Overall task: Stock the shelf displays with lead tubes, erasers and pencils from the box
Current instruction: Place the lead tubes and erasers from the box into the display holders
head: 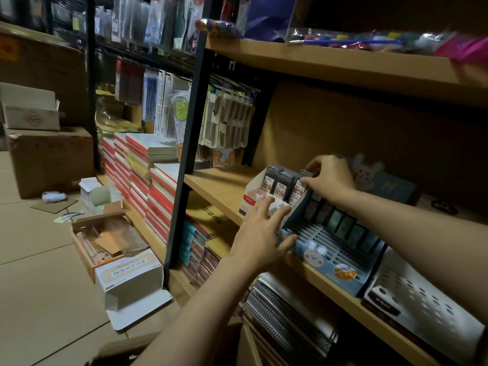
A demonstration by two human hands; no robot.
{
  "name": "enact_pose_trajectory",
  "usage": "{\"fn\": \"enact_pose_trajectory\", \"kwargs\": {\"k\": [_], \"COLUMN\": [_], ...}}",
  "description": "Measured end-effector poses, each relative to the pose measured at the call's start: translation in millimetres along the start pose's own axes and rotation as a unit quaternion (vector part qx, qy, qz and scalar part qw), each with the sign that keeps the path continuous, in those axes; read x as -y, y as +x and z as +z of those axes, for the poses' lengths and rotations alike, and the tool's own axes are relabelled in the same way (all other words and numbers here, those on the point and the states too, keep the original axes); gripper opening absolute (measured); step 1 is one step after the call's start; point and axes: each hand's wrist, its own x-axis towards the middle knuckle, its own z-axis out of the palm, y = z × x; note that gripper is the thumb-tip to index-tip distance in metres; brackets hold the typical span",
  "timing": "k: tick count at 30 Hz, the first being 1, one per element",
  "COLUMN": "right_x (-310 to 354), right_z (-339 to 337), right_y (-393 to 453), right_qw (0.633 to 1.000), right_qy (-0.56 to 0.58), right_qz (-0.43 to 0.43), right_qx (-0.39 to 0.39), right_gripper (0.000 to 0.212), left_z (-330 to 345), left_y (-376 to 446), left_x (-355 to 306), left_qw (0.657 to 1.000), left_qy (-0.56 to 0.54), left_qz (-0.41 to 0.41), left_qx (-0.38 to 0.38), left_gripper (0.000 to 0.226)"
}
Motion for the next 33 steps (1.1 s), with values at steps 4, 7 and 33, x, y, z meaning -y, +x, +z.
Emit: {"fn": "enact_pose_trajectory", "kwargs": {"k": [4,7,33], "right_x": [1.3,4.0,-36.0], "right_z": [10.3,13.7,191.5], "right_y": [-3.8,-8.7,-388.5], "right_qw": [0.999,0.988,0.845], "right_qy": [-0.052,-0.144,0.149], "right_qz": [-0.006,-0.036,-0.007], "right_qx": [-0.002,-0.029,0.513], "right_gripper": [0.018,0.013,0.017], "left_z": [0.1,2.3,85.7], "left_y": [0.1,0.0,-339.2], "left_x": [0.9,1.0,36.6], "left_qw": [1.0,1.0,0.788], "left_qy": [-0.014,-0.019,-0.224], "left_qz": [0.007,0.007,-0.552], "left_qx": [-0.002,0.006,0.155], "left_gripper": [0.065,0.068,0.008]}}
